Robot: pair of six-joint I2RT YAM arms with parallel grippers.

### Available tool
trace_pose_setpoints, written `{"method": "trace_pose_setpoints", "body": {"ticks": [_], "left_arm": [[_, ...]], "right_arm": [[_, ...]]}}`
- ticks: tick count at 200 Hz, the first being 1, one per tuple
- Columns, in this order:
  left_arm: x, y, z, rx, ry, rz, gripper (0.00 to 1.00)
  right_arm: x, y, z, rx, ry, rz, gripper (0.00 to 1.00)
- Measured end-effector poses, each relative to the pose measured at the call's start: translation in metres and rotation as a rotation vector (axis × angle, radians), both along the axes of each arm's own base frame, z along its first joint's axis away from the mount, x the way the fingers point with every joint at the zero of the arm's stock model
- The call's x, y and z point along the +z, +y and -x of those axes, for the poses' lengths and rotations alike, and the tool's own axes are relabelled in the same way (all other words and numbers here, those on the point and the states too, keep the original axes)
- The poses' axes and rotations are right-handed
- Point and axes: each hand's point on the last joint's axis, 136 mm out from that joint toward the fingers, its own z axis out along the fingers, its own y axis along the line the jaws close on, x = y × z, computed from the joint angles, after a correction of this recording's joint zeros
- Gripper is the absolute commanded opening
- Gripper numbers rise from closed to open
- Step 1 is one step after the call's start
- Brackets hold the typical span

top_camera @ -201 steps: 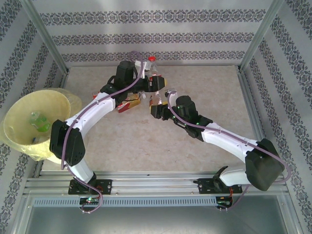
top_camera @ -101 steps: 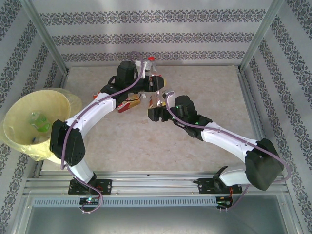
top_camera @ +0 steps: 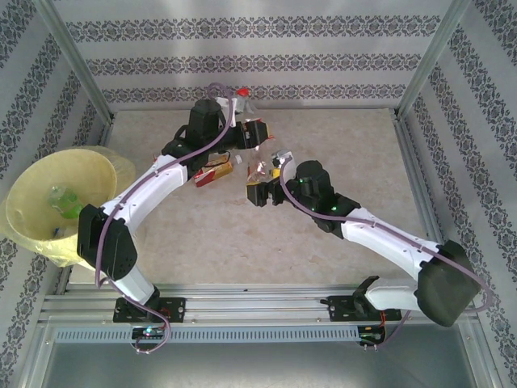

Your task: Put the plastic bottles in the bin

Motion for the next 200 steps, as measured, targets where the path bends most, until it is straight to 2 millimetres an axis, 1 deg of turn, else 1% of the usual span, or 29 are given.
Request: {"method": "trace_pose_setpoints", "body": {"ticks": [25,51,98,120,158,172,184,200], "left_arm": [[0.006,0.008,0.0,0.036,-0.019,-0.021,0.62],[0.017,0.017,0.002,0.072,-0.052,-0.031,0.62],[0.04,0.041,0.009,0.149,-0.118,-0.062,0.61],[0.046,0.057,0.012,0.209,-0.128,-0.096,0.61],[0.043,0.088,0.02,0.314,-0.107,-0.2,0.61],[0.045,0.099,0.025,0.351,-0.106,-0.239,0.61],[0.05,0.111,0.031,0.383,-0.11,-0.276,0.62],[0.066,0.128,0.037,0.435,-0.131,-0.317,0.62]], "right_arm": [[0.009,-0.004,0.004,0.007,-0.038,-0.002,0.98],[0.019,-0.007,0.008,0.017,-0.09,-0.001,0.98],[0.009,-0.011,0.012,0.031,-0.123,0.043,0.98],[0.009,-0.012,0.011,0.025,-0.132,0.051,0.98],[0.013,-0.013,0.008,0.007,-0.154,0.041,0.98],[0.014,-0.012,0.006,0.004,-0.161,0.036,0.98],[0.014,-0.011,0.003,0.002,-0.167,0.031,0.98],[0.014,-0.008,0.0,0.002,-0.175,0.024,0.98]]}}
